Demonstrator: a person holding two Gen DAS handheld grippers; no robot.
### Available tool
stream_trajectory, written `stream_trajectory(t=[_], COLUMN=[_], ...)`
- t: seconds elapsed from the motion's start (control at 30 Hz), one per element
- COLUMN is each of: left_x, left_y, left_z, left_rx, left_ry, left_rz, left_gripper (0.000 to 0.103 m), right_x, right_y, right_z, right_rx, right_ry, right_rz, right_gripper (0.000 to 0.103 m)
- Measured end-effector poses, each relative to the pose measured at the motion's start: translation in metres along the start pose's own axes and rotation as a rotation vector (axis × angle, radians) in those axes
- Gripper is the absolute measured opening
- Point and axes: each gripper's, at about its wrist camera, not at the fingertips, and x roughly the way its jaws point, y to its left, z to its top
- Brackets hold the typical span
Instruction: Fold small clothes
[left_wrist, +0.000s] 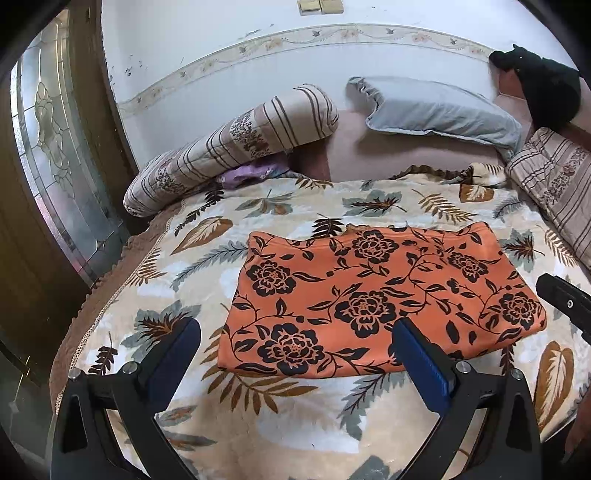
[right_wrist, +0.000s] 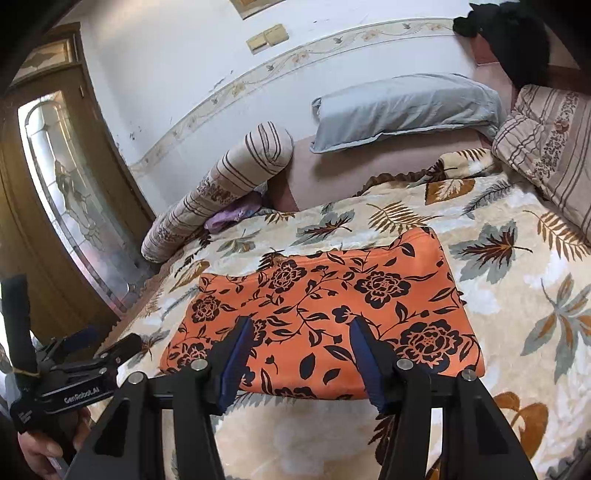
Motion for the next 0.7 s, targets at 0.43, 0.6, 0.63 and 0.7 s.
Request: stream_trajectory(t=[0.43,0.6,0.63,0.7], left_x=[0.014,0.034,0.04,0.052], left_y=[-0.009,-0.007,-0.004,0.004], left_z=[-0.001,-0.01,-0.013,-0.019], left_rx=[0.024,-0.005,-0.019,-0.052], left_ry=[0.026,0.092,0.116,0.168], left_rz=[0.007,-0.033,-0.046,-0.067], left_gripper=[0.103,0.103,0.103,0.103], right_x=[0.013,0.012,0.013,0.018], right_y=[-0.019,-0.032,-0.035,-0.044], right_z=[-0.008,-0.01,-0.011,-0.013], right_rx=[0.021,0.054,0.066,0.107], right_ry=[0.058,0.071,0.081,0.11], right_rz=[-0.016,-0.024,-0.026,-0.028], right_gripper=[0.058,0.058,0.058,0.058])
